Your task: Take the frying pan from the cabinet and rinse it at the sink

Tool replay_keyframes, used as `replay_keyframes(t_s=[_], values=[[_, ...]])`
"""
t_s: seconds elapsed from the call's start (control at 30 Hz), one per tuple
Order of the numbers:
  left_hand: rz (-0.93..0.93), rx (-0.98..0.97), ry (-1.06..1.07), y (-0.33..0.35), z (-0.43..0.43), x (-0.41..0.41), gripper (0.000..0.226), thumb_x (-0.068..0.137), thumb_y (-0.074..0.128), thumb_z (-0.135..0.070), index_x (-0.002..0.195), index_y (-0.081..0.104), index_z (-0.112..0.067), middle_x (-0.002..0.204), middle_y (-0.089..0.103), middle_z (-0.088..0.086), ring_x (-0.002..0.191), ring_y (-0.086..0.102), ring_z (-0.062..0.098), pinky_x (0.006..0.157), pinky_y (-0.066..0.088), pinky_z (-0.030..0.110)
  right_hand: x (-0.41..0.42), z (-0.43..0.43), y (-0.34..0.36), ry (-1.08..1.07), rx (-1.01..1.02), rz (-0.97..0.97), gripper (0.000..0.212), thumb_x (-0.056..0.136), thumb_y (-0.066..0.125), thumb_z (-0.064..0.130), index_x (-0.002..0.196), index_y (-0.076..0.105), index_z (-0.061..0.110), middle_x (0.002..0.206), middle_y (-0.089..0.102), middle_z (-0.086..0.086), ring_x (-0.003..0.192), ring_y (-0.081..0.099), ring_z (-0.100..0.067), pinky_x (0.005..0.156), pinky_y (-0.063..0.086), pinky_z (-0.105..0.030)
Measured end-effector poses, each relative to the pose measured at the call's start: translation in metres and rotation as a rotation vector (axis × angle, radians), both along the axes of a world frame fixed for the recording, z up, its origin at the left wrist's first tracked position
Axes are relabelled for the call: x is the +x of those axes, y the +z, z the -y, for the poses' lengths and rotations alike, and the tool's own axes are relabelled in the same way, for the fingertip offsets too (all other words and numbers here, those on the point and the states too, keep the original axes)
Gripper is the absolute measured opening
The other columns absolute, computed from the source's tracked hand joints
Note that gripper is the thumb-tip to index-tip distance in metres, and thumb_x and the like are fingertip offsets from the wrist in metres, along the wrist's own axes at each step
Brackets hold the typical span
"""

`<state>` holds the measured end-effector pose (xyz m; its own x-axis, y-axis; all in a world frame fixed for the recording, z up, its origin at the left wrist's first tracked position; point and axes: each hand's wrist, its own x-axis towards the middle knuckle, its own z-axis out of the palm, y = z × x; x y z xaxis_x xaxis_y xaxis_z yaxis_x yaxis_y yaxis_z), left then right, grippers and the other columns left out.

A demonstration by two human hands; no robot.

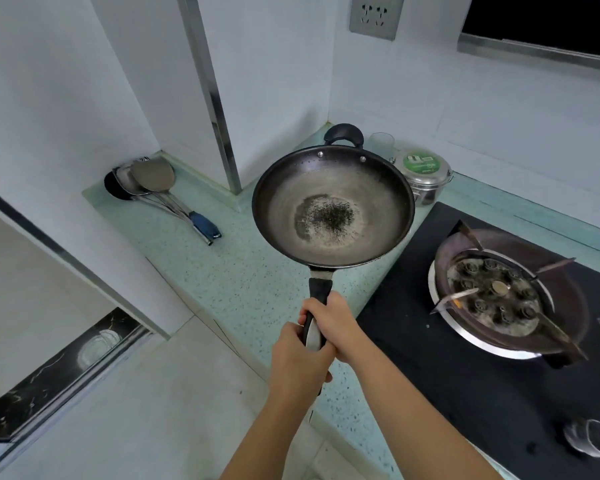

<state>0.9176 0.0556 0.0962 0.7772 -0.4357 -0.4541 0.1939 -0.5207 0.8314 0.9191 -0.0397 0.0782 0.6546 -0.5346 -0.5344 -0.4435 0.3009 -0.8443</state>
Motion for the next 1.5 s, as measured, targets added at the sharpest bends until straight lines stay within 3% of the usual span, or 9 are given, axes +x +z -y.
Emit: replay_keyframes(t_s=[0.27,0.43,0.53,0.83,1.07,1.2,1.33,1.43,1.5], values=[[-0.071,-0.035,0.064,-0.009,0.029,0.006,0.021,0.078,0.068,-0.018,0.083,0.048,-0.014,0.074,0.062,0.005,0.037,0.056,0.007,0.033,0.038,0.018,0.010,0.027,-0.008,0.025,0.031,-0.020,0.013,0.081,0.050,0.004,0.068,0.050,0.005,0.059,0.059,-0.006,0.048,0.055,-0.012,0.053,0.049,-0.025],[-0.073,-0.016,0.070,-0.012,0.040,0.004,0.022,0.079,0.068,-0.019,0.088,0.049,-0.012,0.078,0.062,0.003,0.042,0.058,0.008,0.034,0.038,0.017,0.010,0.039,-0.016,0.047,0.037,-0.037,0.005,0.082,0.051,0.008,0.081,0.054,0.003,0.060,0.060,-0.005,0.047,0.057,-0.009,0.052,0.050,-0.023],[-0.076,-0.020,0.078,-0.013,0.044,0.002,0.022,0.078,0.068,-0.019,0.087,0.049,-0.013,0.078,0.063,0.004,0.043,0.059,0.009,0.035,0.039,0.019,0.008,0.043,-0.015,0.069,0.047,-0.026,0.011,0.084,0.051,0.007,0.073,0.053,0.004,0.060,0.059,-0.005,0.047,0.056,-0.009,0.051,0.049,-0.021],[-0.157,-0.158,0.128,-0.015,0.052,-0.007,0.021,0.078,0.068,-0.010,0.086,0.049,-0.010,0.071,0.064,0.009,0.042,0.058,0.013,0.037,0.043,0.020,-0.003,0.056,-0.015,0.080,0.152,0.034,0.012,0.088,0.056,0.013,0.078,0.052,0.007,0.066,0.060,-0.005,0.056,0.059,-0.013,0.068,0.053,-0.033],[-0.142,-0.215,0.073,-0.013,0.049,-0.008,0.022,0.080,0.068,-0.011,0.093,0.050,-0.010,0.071,0.064,0.005,0.043,0.059,0.001,0.039,0.043,0.013,-0.010,0.054,-0.007,0.053,0.148,0.047,0.017,0.090,0.057,0.018,0.077,0.056,0.007,0.068,0.063,-0.005,0.057,0.060,-0.013,0.059,0.052,-0.025],[-0.072,-0.209,0.034,-0.016,0.043,-0.009,0.026,0.079,0.069,-0.013,0.095,0.049,-0.017,0.083,0.063,0.000,0.062,0.062,0.004,0.046,0.045,0.013,-0.015,0.049,-0.006,0.004,0.141,0.081,0.012,0.090,0.058,0.015,0.091,0.057,0.003,0.077,0.065,-0.006,0.067,0.064,-0.014,0.068,0.055,-0.028],[-0.017,-0.251,0.020,-0.016,0.034,-0.008,0.027,0.082,0.067,-0.014,0.098,0.048,-0.024,0.091,0.063,-0.005,0.079,0.064,0.003,0.059,0.051,0.015,-0.024,0.043,-0.007,-0.054,0.026,0.053,0.024,0.088,0.061,0.020,0.108,0.056,0.009,0.100,0.065,-0.008,0.091,0.064,-0.020,0.085,0.052,-0.034],[0.057,-0.243,-0.013,-0.016,0.027,-0.004,0.023,0.083,0.067,-0.022,0.096,0.049,-0.029,0.099,0.061,-0.006,0.094,0.061,0.008,0.076,0.051,0.023,-0.034,0.038,-0.006,-0.064,-0.165,0.026,0.028,0.087,0.061,0.024,0.115,0.056,0.018,0.099,0.063,0.002,0.092,0.061,-0.013,0.083,0.050,-0.027],[0.159,-0.201,-0.060,-0.015,0.022,-0.001,0.024,0.083,0.067,-0.027,0.100,0.050,-0.027,0.105,0.057,-0.008,0.100,0.056,0.006,0.079,0.046,0.020,-0.041,0.036,-0.003,-0.067,-0.240,0.022,0.030,0.088,0.060,0.024,0.118,0.056,0.021,0.094,0.059,0.010,0.087,0.058,-0.006,0.076,0.047,-0.020]])
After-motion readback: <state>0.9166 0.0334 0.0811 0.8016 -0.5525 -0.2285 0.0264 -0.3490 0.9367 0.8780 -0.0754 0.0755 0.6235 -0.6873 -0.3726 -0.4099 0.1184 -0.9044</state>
